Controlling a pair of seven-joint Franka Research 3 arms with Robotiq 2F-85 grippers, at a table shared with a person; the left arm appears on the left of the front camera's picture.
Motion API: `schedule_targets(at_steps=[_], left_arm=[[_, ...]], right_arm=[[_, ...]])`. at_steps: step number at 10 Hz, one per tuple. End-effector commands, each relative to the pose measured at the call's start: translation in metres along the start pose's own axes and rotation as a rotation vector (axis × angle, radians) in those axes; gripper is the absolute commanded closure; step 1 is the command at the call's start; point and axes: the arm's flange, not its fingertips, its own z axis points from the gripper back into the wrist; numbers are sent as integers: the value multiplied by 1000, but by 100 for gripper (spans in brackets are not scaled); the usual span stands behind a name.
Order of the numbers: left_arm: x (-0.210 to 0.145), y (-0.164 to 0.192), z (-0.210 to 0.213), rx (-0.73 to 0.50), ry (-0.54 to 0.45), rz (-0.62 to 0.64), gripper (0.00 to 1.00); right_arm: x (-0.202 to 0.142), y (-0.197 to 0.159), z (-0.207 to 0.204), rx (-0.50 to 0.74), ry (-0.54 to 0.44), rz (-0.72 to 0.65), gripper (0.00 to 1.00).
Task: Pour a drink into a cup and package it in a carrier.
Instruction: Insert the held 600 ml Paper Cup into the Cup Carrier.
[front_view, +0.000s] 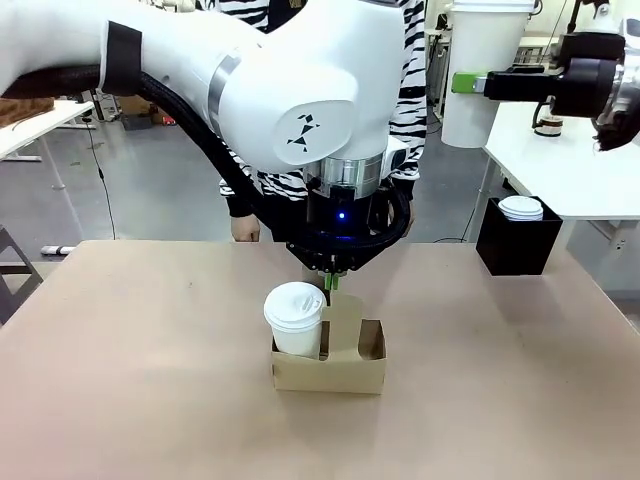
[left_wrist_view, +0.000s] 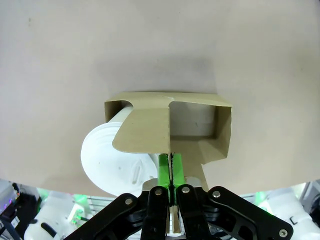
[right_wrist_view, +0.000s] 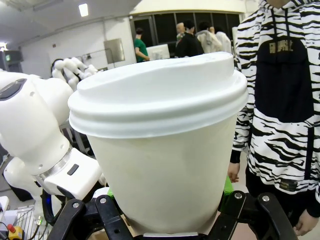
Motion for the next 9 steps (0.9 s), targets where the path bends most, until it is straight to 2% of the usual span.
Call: schedule_targets(at_steps=[1, 2, 3, 4, 6, 7, 8, 9], left_arm=[[0, 0, 0, 0, 0, 0, 94], [0, 6, 7, -18, 0, -24, 39], [1, 10, 13, -50, 14, -46, 35], [2, 13, 20, -83, 33, -70, 0], [7, 36, 50, -177, 68, -111, 0], [9, 52, 69, -207, 83, -152, 18], [15, 73, 91, -222, 106, -235, 5], [17, 96, 110, -250, 128, -281, 0]], right_arm=[[2, 0, -3, -5, -5, 18, 20], [2, 0, -3, -5, -5, 18, 20], [0, 0, 0, 0, 0, 0, 20], [-9, -12, -11, 64, 19, -19, 20], [-28, -26, -22, 145, 39, -14, 20], [-37, -27, -25, 188, 30, -8, 20], [-48, -29, -30, 252, 9, 12, 20], [-58, -24, -35, 312, -14, 38, 20]])
